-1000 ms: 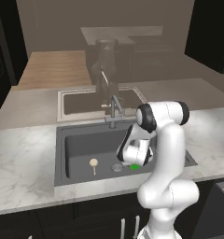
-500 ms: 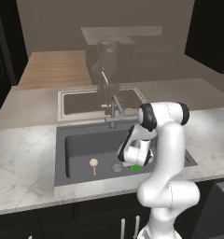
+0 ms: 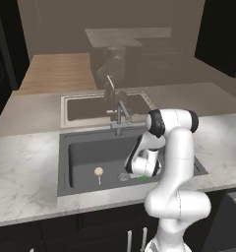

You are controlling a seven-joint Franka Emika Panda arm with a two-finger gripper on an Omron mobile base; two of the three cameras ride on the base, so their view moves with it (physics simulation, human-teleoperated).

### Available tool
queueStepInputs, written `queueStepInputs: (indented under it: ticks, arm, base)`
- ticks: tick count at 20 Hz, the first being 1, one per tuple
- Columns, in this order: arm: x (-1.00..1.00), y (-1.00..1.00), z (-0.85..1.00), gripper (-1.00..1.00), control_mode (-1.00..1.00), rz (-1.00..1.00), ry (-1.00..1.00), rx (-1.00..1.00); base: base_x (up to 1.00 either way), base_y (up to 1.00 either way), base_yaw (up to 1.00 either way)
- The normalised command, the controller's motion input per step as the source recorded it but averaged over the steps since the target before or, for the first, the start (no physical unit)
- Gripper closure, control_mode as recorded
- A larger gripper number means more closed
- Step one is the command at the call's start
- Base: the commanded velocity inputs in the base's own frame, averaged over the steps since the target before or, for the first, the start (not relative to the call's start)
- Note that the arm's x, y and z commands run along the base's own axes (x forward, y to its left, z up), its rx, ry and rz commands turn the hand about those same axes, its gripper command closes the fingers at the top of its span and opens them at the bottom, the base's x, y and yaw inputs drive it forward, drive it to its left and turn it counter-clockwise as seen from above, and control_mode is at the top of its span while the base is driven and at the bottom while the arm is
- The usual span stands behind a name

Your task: Pick up the dish brush and sponge from the sink, and place them back in the cabinet, and close the cabinet doors.

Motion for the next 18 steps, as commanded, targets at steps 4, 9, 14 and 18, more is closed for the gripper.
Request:
queueStepInputs:
  ticks: [4, 9, 14, 18]
  arm:
    - [0.00, 0.00, -0.22, -1.00, -1.00, 0.00, 0.01, 0.00]
    - [0.00, 0.00, -0.20, -1.00, -1.00, 0.00, 0.02, 0.00]
    - [0.00, 0.00, -0.13, -1.00, -1.00, 0.00, 0.01, 0.00]
    - [0.00, 0.00, -0.10, -1.00, -1.00, 0.00, 0.00, 0.00]
  base:
    - [0.00, 0.00, 0.00]
    - [0.00, 0.00, 0.00]
    - [0.00, 0.00, 0.00]
    - [0.00, 0.00, 0.00]
